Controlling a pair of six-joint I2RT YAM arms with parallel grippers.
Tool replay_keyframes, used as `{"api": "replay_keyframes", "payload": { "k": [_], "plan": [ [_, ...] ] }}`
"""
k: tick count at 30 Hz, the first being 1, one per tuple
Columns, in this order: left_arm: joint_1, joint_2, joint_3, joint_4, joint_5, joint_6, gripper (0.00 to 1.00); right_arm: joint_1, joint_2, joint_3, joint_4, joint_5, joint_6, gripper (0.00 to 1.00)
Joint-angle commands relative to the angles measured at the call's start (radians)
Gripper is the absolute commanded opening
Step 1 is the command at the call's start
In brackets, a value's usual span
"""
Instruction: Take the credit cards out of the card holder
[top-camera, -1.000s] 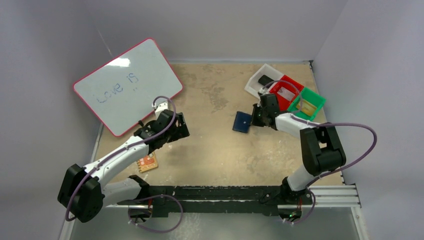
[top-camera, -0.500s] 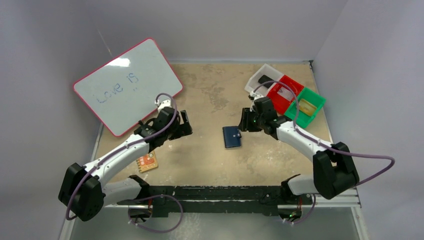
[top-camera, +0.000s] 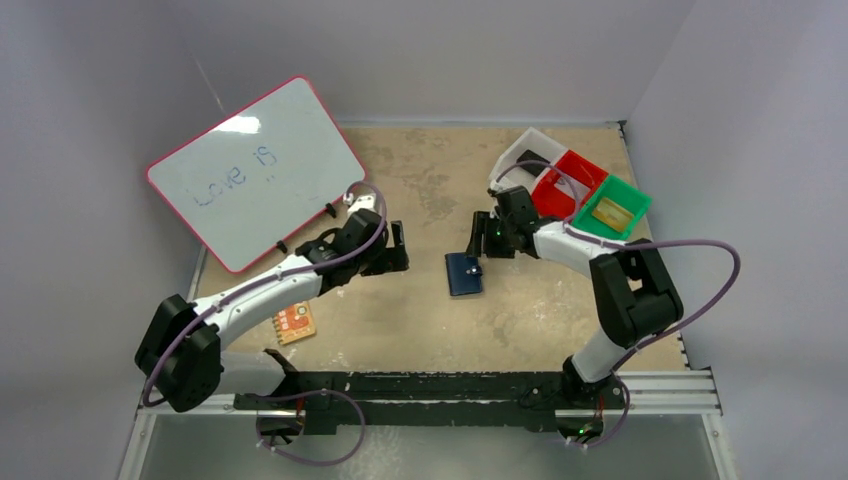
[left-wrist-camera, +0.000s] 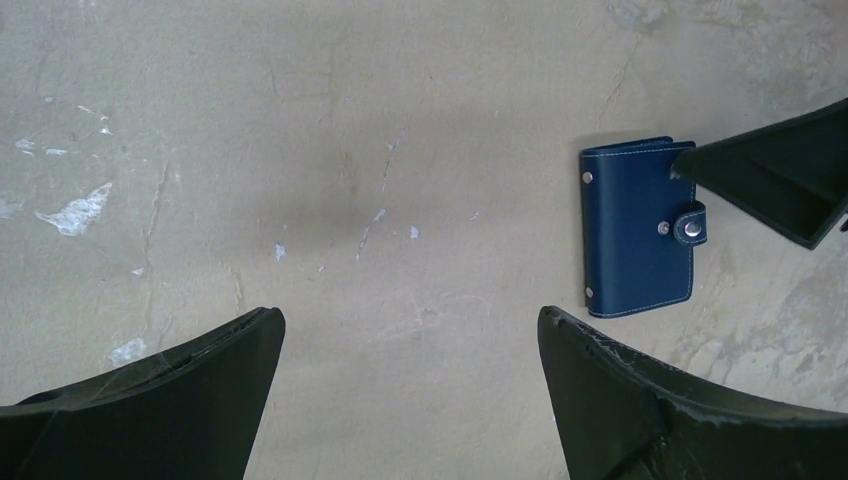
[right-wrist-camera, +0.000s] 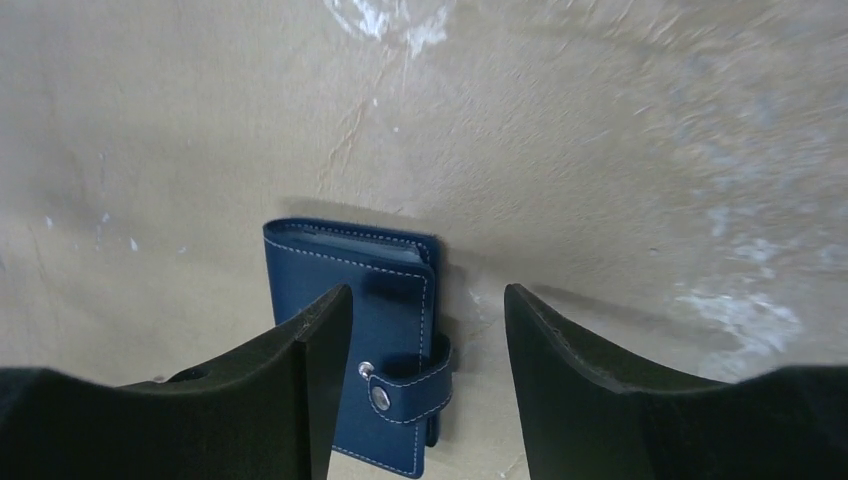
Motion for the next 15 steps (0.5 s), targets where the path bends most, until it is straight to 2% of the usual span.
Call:
{"api": "replay_keyframes", "payload": {
  "k": [1, 9, 15],
  "plan": [
    [-0.008, -0.050, 0.010, 0.037, -0.073, 0.005, 0.99, 0.006, 0.020, -0.032, 0.111, -0.176, 0.003, 0.61],
    [-0.008, -0.132, -0.023, 0.025, -0.148, -0.009, 0.99, 0.069, 0.022, -0.122, 0.222, -0.336, 0.008, 0.58],
    [-0.010, -0.144, -0.026, 0.023, -0.163, -0.016, 0.99, 0.227, 0.057, -0.069, 0.213, -0.303, -0.001, 0.56]
  ]
}}
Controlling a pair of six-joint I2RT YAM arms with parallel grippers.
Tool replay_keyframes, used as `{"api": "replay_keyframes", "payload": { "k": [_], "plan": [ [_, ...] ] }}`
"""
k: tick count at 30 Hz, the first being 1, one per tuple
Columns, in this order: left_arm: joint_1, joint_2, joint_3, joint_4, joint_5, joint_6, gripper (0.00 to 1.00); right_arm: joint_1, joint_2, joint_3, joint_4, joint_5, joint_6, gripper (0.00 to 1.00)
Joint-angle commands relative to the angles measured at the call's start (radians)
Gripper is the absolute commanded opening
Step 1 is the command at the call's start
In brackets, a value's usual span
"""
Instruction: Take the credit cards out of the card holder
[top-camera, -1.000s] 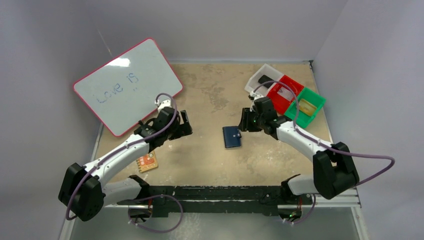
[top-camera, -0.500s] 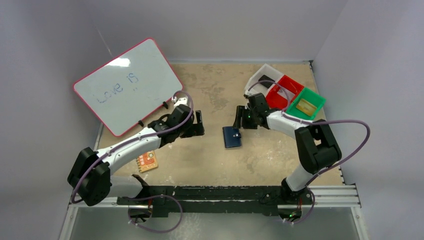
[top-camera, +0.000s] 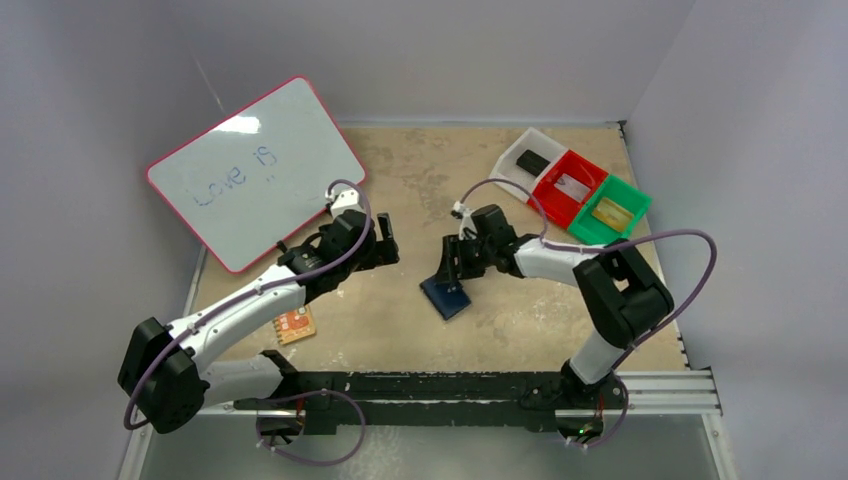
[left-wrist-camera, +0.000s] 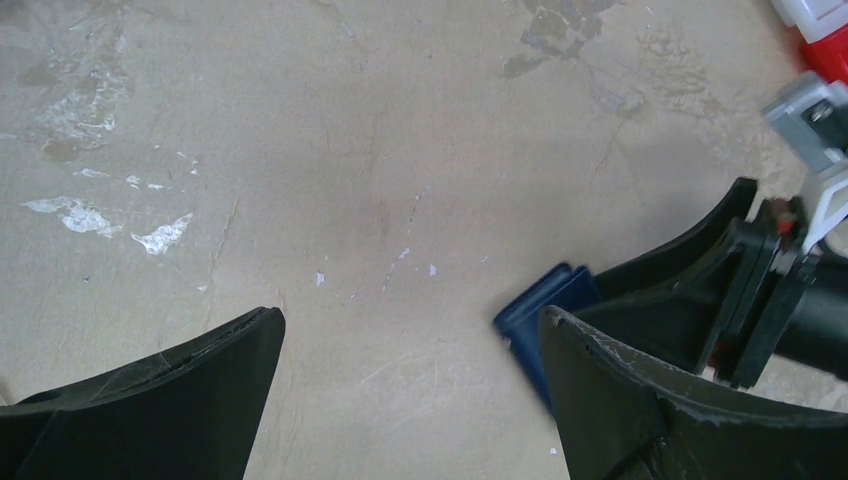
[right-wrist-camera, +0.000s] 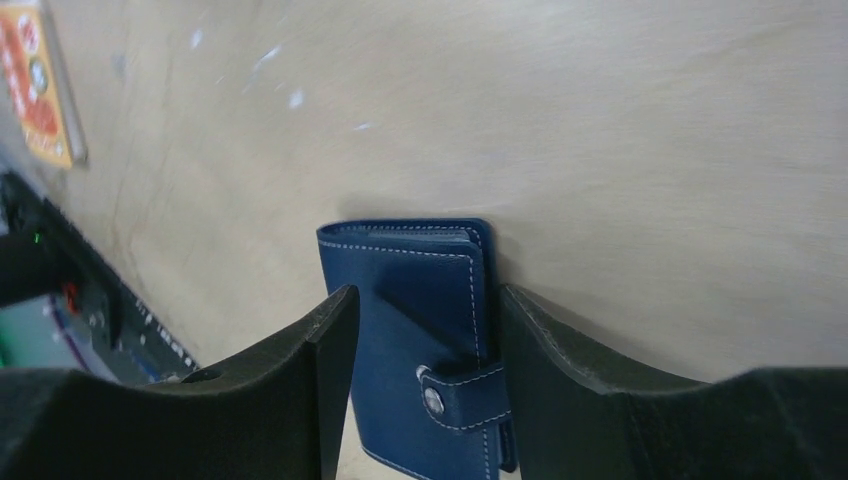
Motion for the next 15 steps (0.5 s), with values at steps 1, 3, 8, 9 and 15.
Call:
{"api": "replay_keyframes", "payload": {
  "k": [1, 3, 8, 9, 15],
  "plan": [
    [-0.001, -0.019, -0.003, 0.022, -0.037, -0.016, 0.99, 0.118, 0.019, 0.060, -0.005, -0.001, -0.009, 0.55],
    [-0.001, -0.021, -0.005, 0.019, -0.040, -0.020, 0.99, 0.139, 0.004, 0.087, -0.040, 0.055, -0.012, 0.55],
    [0.000, -0.046, -0.011, 0.012, -0.044, -0.031, 0.99, 0.137, -0.120, 0.102, -0.115, 0.220, 0.024, 0.60],
    [0.000, -0.051, -0.014, 0.015, -0.044, -0.033, 0.99, 0.135, -0.140, 0.117, -0.148, 0.301, 0.034, 0.61],
    [-0.001, -0.058, -0.013, 0.039, -0.047, -0.043, 0.99, -0.041, -0.195, 0.202, -0.287, 0.523, 0.018, 0.63]
  ]
}}
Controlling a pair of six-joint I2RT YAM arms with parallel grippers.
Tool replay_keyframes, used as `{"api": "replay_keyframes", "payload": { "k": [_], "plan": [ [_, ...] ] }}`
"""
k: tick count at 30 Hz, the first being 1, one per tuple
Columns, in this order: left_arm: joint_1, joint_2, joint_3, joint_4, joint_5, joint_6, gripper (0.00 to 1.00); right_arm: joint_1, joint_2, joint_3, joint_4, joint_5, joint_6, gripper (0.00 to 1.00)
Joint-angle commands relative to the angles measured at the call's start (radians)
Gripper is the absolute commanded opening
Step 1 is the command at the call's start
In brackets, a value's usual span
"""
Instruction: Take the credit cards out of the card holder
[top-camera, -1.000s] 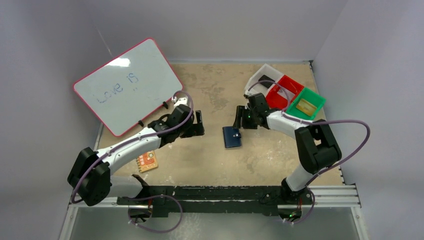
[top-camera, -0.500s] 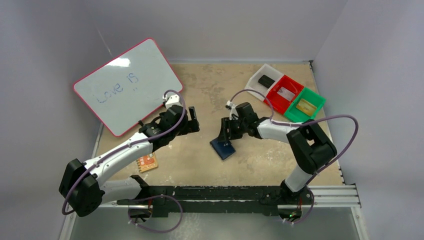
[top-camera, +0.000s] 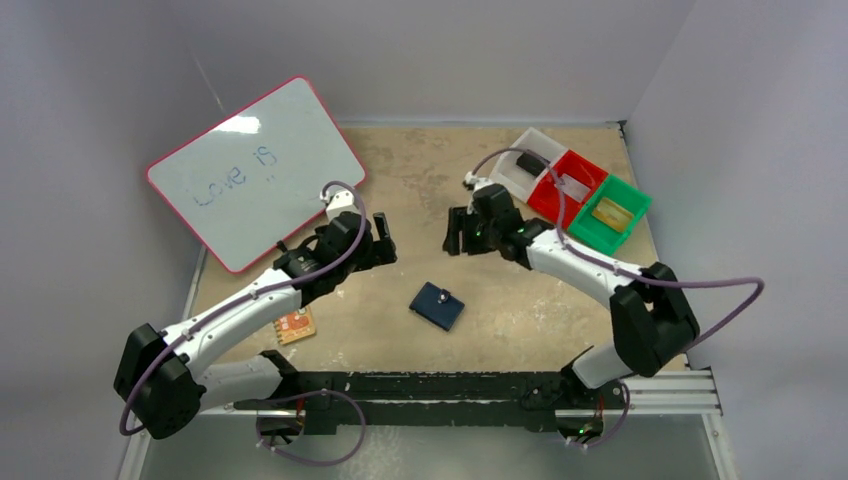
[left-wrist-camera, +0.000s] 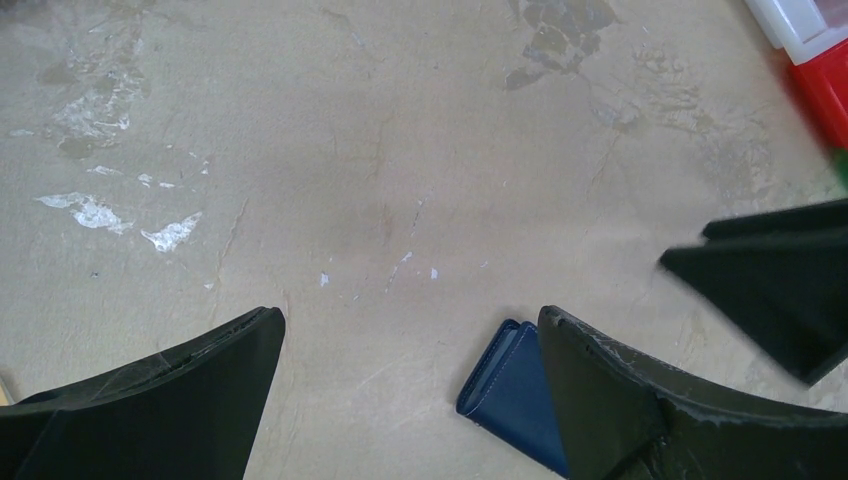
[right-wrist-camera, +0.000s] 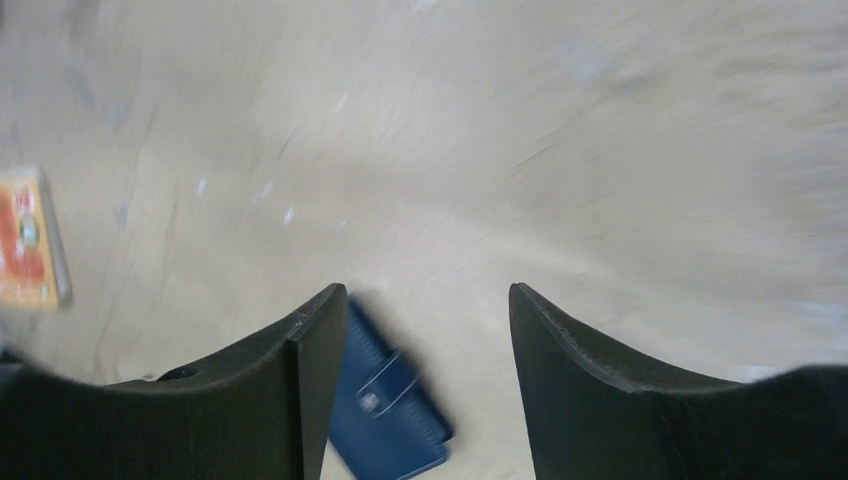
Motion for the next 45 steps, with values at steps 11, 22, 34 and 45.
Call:
{"api": "replay_keyframes", "payload": {
  "k": [11, 22, 34, 45],
  "plan": [
    [-0.001, -0.048, 0.015, 0.022, -0.059, -0.003, 0.99, -0.530, 0.165, 0.416, -0.149, 0.300, -0.024, 0.71],
    [-0.001, -0.099, 0.006, -0.026, -0.106, 0.016, 0.99, -0.568, 0.427, 0.594, -0.195, 0.297, -0.011, 0.71],
    [0.000, -0.100, 0.004, -0.029, -0.111, 0.021, 0.99, -0.567, 0.431, 0.458, -0.127, 0.251, -0.021, 0.68],
    [0.000, -0.107, -0.002, -0.030, -0.115, 0.013, 0.99, -0.522, 0.303, 0.297, -0.060, 0.147, -0.008, 0.65]
  ]
}}
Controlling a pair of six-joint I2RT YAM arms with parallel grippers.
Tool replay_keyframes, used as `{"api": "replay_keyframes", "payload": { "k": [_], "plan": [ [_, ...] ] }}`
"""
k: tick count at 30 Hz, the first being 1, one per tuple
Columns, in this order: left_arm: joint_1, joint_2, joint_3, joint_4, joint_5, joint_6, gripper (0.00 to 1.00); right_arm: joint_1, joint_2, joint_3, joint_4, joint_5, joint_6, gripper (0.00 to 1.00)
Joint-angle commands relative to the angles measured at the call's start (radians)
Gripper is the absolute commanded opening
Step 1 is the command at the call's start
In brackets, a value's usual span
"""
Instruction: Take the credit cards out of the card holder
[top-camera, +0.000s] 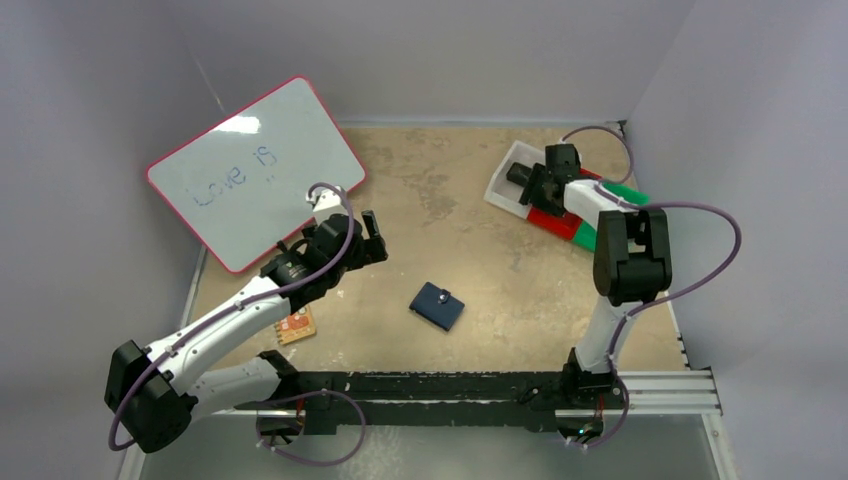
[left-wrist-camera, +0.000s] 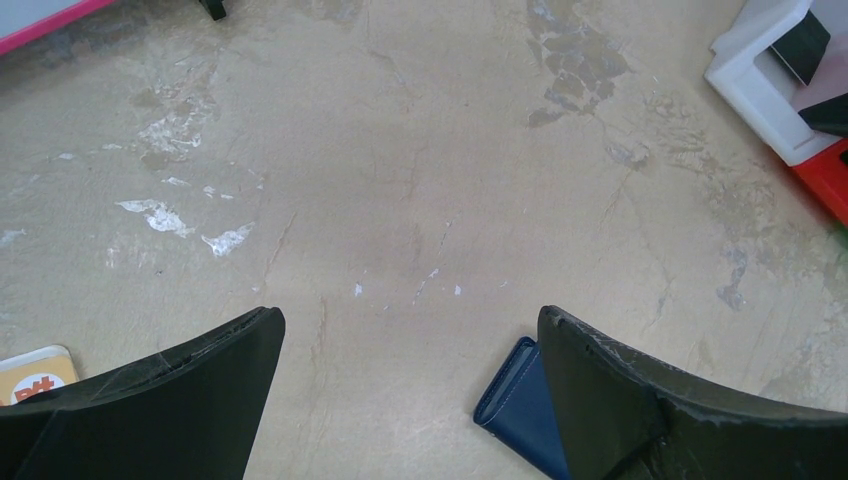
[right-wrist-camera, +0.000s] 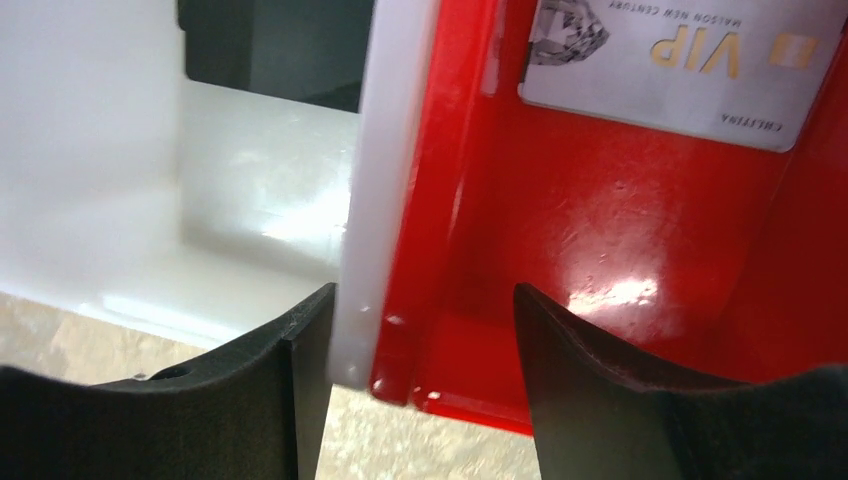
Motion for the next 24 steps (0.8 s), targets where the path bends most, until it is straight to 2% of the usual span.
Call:
{"api": "replay_keyframes", "payload": {
  "k": [1, 13, 24],
  "plan": [
    [-0.001, -0.023, -0.001, 0.022, -0.028, 0.007, 0.99, 0.049, -0.109, -0.062, 0.027, -0.049, 0.013, 0.65],
    [0.000, -0.030, -0.005, 0.016, -0.026, -0.003, 0.99, 0.226, -0.200, -0.197, 0.047, -0.050, 0.092, 0.65],
    [-0.001, -0.058, -0.009, -0.001, -0.037, -0.008, 0.99, 0.360, -0.181, -0.187, 0.034, -0.029, 0.116, 0.64]
  ]
}}
